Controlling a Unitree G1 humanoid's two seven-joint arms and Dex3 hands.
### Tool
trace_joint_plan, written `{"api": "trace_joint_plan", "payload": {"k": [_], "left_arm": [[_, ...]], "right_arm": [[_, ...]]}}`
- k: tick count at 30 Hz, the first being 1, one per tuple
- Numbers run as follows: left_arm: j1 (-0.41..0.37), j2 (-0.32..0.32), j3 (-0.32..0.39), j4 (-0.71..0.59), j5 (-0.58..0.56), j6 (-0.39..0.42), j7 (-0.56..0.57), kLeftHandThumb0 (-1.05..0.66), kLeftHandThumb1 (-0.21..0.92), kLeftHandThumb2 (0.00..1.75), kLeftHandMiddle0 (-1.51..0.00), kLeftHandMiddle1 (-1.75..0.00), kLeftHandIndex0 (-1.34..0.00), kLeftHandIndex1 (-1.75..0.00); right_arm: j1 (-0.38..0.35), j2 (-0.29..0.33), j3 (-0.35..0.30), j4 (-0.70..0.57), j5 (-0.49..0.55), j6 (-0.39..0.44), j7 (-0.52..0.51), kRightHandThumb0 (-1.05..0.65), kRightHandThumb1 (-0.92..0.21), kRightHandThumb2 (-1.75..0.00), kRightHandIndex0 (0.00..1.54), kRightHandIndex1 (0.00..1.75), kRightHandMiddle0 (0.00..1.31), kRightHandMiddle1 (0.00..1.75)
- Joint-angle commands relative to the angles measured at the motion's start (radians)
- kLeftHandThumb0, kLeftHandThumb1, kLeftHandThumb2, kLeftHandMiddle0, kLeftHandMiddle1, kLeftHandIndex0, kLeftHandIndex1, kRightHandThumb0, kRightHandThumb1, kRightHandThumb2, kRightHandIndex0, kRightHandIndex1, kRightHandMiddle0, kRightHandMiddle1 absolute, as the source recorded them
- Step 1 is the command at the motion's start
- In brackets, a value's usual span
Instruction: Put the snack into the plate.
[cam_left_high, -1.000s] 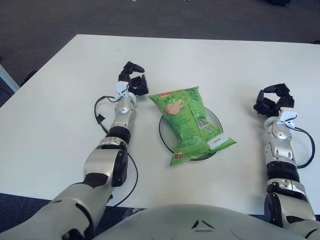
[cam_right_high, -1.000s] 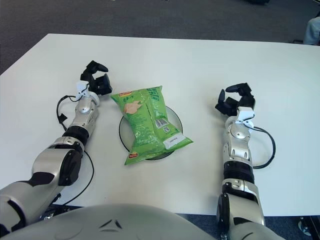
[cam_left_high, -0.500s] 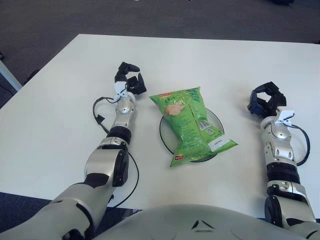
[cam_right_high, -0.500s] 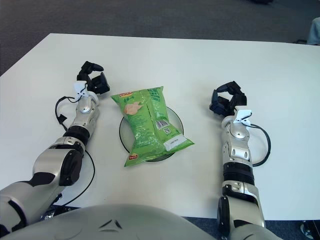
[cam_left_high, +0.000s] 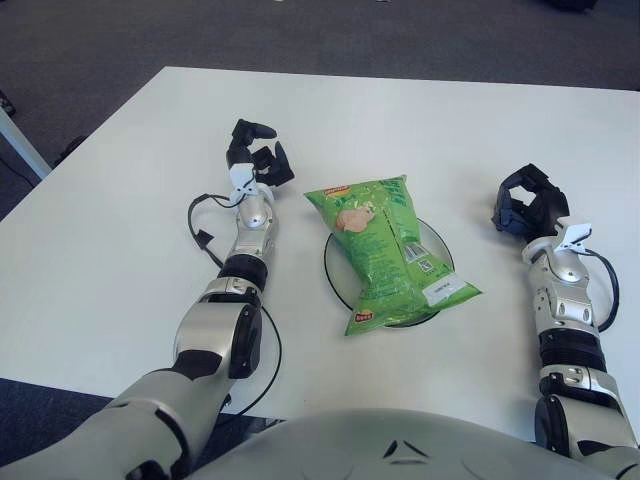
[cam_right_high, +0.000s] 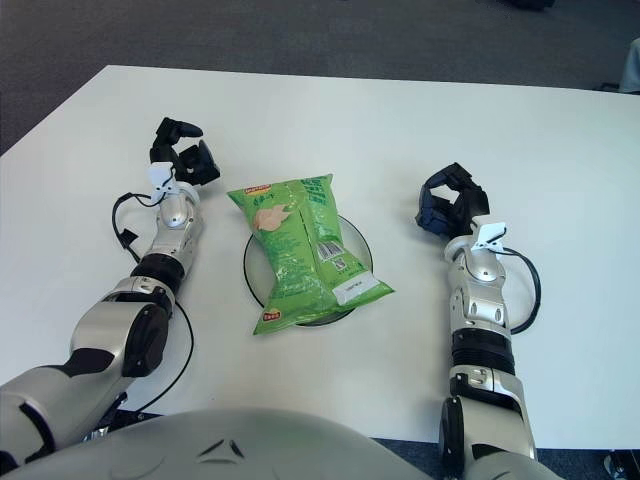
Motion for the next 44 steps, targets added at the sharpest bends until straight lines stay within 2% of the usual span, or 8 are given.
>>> {"api": "trace_joint_plan", "payload": {"k": [1,10,16,27,44], "left_arm": [[0.139,-0.014,-0.014,0.043,0.015,-0.015,-0.019,-0.50,0.27,1.37,-1.22,-1.75,-0.65,-1.75],[0.179,-0.013,-0.046,-0.042,0.026,0.018,-0.055,-0.49,0.28,1.36,-1.23,-1.75,-0.64,-1.75],[0.205,-0.021,-0.053,-0.108,-0.001,0.045,-0.118,-0.49,0.28,1.35,-1.24,-1.75,-0.64,-1.75],[0.252,-0.018,-0.050,-0.208,-0.054,0.106,-0.251,-0.49,0.29,1.35,-1.27,-1.75,-0.64,-1.75],[0.359,0.000,-0.079,-0.381,-0.036,0.175,-0.324,-0.49,0.28,1.36,-1.25,-1.75,-0.65,-1.75]], "right_arm": [[0.097,0.064,0.000,0.044,0.022,0.007,0.001,-0.45,-0.41,-1.20,1.27,1.75,0.54,1.75],[0.131,0.086,-0.018,-0.023,0.051,0.026,-0.003,-0.45,-0.40,-1.22,1.27,1.75,0.55,1.75],[0.162,0.108,-0.037,-0.073,0.088,0.026,-0.008,-0.45,-0.40,-1.22,1.28,1.75,0.55,1.75],[0.225,0.145,-0.043,-0.161,0.062,-0.001,-0.079,-0.45,-0.41,-1.20,1.28,1.75,0.54,1.75],[0.319,0.160,-0.062,-0.286,0.107,0.058,-0.103,-0.46,-0.37,-1.25,1.28,1.75,0.57,1.75]]}}
